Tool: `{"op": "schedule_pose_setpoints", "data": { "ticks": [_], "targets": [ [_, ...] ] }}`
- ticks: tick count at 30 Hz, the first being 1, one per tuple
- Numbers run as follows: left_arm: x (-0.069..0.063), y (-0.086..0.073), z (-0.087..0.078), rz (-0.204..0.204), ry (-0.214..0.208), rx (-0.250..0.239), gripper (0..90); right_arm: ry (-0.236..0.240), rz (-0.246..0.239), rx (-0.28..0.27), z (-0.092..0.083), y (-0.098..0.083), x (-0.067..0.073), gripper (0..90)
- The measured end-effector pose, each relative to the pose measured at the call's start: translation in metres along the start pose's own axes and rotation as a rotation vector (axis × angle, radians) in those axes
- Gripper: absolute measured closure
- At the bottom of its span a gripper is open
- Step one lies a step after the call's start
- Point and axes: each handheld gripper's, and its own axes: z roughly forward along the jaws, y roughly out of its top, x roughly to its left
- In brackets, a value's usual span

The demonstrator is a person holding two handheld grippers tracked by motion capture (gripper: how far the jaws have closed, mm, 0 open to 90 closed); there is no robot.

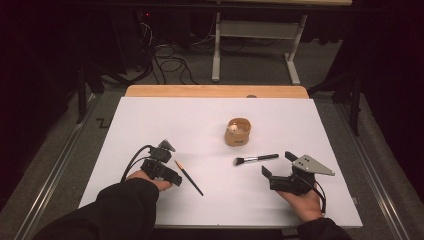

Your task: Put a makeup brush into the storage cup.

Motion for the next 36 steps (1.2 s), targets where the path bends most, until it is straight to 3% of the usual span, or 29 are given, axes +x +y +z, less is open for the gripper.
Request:
{"op": "schedule_pose_setpoints", "data": {
  "ticks": [8,16,25,31,36],
  "targets": [
    [-0.021,0.011,0.004,-0.005,-0.027,0.000,18.2,0.001,0.003,0.002,0.000,0.000,0.000,1.2],
    [-0.040,0.020,0.013,-0.044,-0.041,0.021,17.9,0.001,0.000,0.004,0.000,0.000,0.000,1.2],
    [-0.055,0.025,0.023,-0.049,-0.025,0.051,23.6,0.003,-0.002,0.006,0.000,0.000,0.000,1.2],
    [-0.056,0.026,0.023,-0.057,-0.015,0.043,24.0,0.006,-0.004,0.005,0.001,0.000,0.001,1.2],
    [-0.062,0.026,0.025,-0.043,0.024,0.042,24.3,0.005,-0.004,0.008,0.001,0.000,0.001,1.2]
  ]
}}
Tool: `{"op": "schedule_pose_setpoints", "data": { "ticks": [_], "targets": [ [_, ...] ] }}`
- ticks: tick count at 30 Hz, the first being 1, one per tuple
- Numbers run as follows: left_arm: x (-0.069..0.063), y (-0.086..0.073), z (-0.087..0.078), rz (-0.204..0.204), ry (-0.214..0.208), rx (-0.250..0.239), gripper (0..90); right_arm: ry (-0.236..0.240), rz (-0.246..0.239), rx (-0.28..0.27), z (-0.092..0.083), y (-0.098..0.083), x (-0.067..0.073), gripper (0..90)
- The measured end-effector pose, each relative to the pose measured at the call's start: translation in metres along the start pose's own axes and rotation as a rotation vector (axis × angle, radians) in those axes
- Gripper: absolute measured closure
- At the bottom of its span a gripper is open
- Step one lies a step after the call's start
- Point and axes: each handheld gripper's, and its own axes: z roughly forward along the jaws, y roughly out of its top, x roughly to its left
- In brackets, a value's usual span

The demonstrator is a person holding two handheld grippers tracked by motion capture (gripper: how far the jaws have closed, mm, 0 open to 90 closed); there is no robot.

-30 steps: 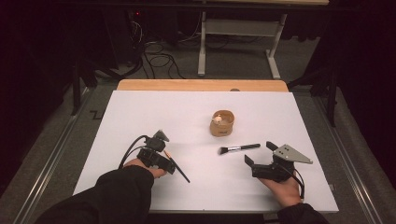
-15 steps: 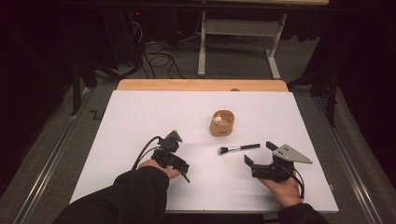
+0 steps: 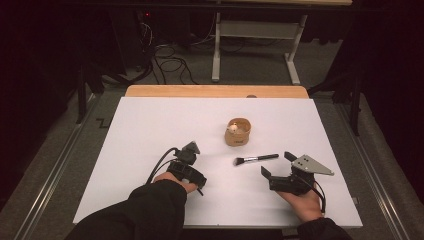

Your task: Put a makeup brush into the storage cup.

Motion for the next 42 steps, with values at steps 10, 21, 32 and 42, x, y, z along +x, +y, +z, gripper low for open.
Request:
{"op": "schedule_pose_setpoints", "data": {
  "ticks": [10,21,32,42],
  "targets": [
    [-0.011,-0.003,0.003,0.087,0.103,0.005,29.8,0.004,0.002,0.003,0.001,0.000,0.000,1.4],
    [-0.008,-0.005,0.000,0.119,0.112,-0.007,41.5,0.005,0.007,0.003,0.000,-0.001,0.000,1.4],
    [0.003,-0.007,-0.004,0.135,0.100,-0.023,62.0,0.006,0.001,0.003,0.001,0.000,0.001,1.7],
    [0.010,-0.010,-0.006,0.143,0.093,-0.051,74.3,0.007,-0.004,0.012,0.002,-0.001,0.002,1.9]
  ]
}}
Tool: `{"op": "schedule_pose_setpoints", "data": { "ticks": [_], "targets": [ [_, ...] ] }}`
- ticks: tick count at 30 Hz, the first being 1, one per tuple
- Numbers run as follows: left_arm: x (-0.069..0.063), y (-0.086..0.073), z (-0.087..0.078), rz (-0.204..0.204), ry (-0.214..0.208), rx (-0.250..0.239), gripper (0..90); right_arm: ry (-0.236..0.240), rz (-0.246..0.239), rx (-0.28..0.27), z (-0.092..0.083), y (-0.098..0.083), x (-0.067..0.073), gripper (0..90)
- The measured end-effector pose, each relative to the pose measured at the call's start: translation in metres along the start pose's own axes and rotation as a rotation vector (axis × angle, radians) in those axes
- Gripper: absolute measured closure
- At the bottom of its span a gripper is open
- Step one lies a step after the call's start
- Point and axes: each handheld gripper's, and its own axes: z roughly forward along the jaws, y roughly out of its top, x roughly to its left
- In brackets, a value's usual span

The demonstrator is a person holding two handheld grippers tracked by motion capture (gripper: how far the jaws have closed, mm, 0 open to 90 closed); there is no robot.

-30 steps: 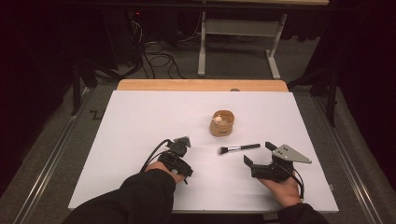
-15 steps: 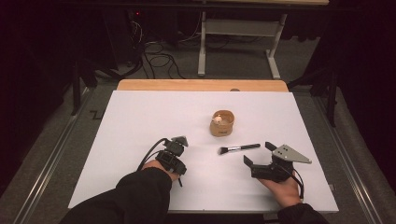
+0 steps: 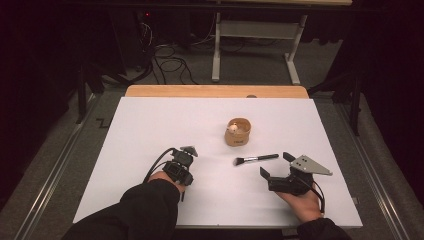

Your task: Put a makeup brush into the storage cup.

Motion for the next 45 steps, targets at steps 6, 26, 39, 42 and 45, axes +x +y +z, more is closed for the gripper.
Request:
{"op": "schedule_pose_setpoints", "data": {
  "ticks": [6,26,39,42,45],
  "targets": [
    [0.007,0.000,0.000,-0.001,-0.023,-0.006,81.6,-0.001,-0.003,0.005,0.001,-0.001,0.000,2.0],
    [0.012,-0.003,0.000,0.032,-0.059,-0.029,83.1,-0.003,-0.002,0.009,0.002,-0.001,0.001,2.0],
    [0.012,-0.003,0.000,0.039,-0.054,-0.027,83.1,-0.003,0.000,0.006,0.002,-0.001,0.001,2.2],
    [0.012,-0.004,0.000,0.048,-0.055,-0.035,83.0,-0.004,-0.001,0.006,0.002,-0.001,0.001,2.2],
    [0.012,-0.005,0.000,0.056,-0.058,-0.040,83.1,-0.003,-0.003,0.007,0.002,-0.001,0.000,2.2]
  ]
}}
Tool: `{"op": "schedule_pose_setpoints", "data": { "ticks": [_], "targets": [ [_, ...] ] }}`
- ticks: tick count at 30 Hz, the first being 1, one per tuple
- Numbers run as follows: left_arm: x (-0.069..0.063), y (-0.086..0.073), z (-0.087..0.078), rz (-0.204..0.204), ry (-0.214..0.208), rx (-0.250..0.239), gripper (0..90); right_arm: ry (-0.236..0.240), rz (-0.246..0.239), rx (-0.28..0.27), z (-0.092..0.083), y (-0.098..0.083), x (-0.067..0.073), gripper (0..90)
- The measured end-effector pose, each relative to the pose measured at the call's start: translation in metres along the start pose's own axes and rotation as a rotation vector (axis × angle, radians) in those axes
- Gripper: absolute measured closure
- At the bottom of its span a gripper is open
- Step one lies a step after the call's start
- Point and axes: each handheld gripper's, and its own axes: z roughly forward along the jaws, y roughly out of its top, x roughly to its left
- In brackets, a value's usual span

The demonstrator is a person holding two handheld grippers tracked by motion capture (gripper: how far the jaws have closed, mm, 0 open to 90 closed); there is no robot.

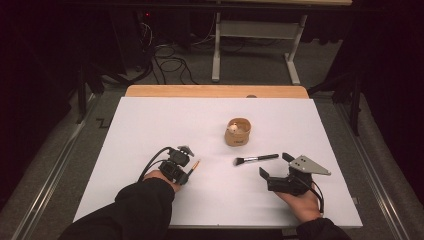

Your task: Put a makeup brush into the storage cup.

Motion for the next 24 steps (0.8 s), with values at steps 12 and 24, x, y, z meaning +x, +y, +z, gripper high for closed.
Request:
{"op": "schedule_pose_setpoints", "data": {
  "ticks": [12,24],
  "targets": [
    [0.0029,-0.0010,-0.0005,0.005,-0.020,-0.010,83.5,-0.002,0.009,0.000,-0.0005,-0.0004,-0.0012,2.3],
    [0.0098,-0.0029,-0.0034,-0.005,-0.039,-0.059,83.7,-0.004,0.009,0.004,0.0001,-0.0008,-0.0020,2.4]
  ]
}}
